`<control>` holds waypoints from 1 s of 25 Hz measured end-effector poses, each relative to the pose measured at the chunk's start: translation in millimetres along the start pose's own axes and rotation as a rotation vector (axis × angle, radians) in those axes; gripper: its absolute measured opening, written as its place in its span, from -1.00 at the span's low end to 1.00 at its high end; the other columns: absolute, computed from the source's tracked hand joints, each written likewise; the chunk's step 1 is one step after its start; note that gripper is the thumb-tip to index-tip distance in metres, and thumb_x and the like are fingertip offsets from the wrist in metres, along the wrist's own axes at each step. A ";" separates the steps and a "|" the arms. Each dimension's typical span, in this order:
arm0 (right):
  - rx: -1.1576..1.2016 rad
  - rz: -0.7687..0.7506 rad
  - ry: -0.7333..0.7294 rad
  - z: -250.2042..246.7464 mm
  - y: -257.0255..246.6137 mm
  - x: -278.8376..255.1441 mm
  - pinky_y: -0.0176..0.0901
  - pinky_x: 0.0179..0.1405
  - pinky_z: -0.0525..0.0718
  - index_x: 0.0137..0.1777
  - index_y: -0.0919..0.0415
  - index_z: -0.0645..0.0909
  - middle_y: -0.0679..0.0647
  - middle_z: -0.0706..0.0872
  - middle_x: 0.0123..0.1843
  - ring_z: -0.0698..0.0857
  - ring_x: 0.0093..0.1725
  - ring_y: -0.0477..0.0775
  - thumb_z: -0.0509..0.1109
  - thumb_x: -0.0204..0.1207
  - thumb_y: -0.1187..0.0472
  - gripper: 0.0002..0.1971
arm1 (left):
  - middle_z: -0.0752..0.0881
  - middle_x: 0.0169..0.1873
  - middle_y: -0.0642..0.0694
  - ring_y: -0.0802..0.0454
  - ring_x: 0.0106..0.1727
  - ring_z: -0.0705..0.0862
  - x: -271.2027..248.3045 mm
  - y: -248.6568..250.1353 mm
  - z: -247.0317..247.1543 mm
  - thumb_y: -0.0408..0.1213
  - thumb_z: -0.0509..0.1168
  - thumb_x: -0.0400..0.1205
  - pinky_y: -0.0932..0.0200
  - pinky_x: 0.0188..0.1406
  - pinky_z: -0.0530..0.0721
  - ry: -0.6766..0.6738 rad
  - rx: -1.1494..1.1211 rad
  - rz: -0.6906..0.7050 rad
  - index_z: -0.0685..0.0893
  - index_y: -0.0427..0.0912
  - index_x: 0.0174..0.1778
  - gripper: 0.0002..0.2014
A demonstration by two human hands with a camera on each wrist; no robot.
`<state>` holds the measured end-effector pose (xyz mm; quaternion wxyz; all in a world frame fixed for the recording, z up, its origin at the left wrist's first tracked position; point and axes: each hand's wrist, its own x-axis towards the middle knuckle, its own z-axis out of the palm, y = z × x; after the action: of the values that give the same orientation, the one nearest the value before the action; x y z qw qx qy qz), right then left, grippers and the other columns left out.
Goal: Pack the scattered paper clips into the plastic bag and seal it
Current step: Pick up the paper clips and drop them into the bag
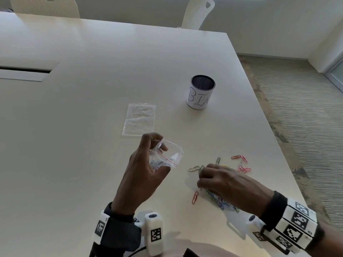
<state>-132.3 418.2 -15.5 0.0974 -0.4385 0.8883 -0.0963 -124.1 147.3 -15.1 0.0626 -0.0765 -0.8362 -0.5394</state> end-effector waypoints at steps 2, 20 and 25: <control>0.062 0.026 0.040 -2.2 4.1 4.2 -0.21 -0.08 0.79 0.15 0.06 0.76 -0.04 0.76 0.07 0.72 -0.02 -0.12 0.41 0.70 0.17 -0.88 | 0.71 0.05 0.21 0.10 0.13 0.72 -0.2 0.4 -0.1 -0.46 0.52 0.52 0.42 -0.17 0.70 0.001 -0.004 0.001 0.49 0.01 0.32 -0.46; 0.843 0.208 0.589 -68.9 -41.9 75.8 -0.16 -0.04 0.87 -0.06 0.27 0.89 0.03 0.92 -0.18 0.89 -0.21 -0.04 0.64 0.49 0.41 -0.92 | 0.72 0.06 0.24 0.13 0.03 0.76 -0.7 3.7 -0.9 -0.46 0.52 0.51 0.33 -0.18 0.74 -0.008 0.008 -0.028 0.45 0.16 0.29 -0.41; 0.588 0.157 0.475 -68.8 -46.8 86.1 -0.47 -0.03 0.78 0.06 0.16 0.91 -0.11 0.93 -0.10 0.86 -0.09 -0.36 0.60 0.57 0.33 -0.87 | 0.73 0.01 0.21 0.14 -0.02 0.73 -0.6 5.9 -1.9 -0.45 0.48 0.49 0.42 -0.22 0.65 0.006 0.030 -0.041 0.43 0.21 0.27 -0.41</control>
<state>-165.8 327.5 55.2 0.0174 -0.2880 0.8515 -0.4379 -122.2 148.0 -9.2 0.0550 -0.0570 -0.8455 -0.5280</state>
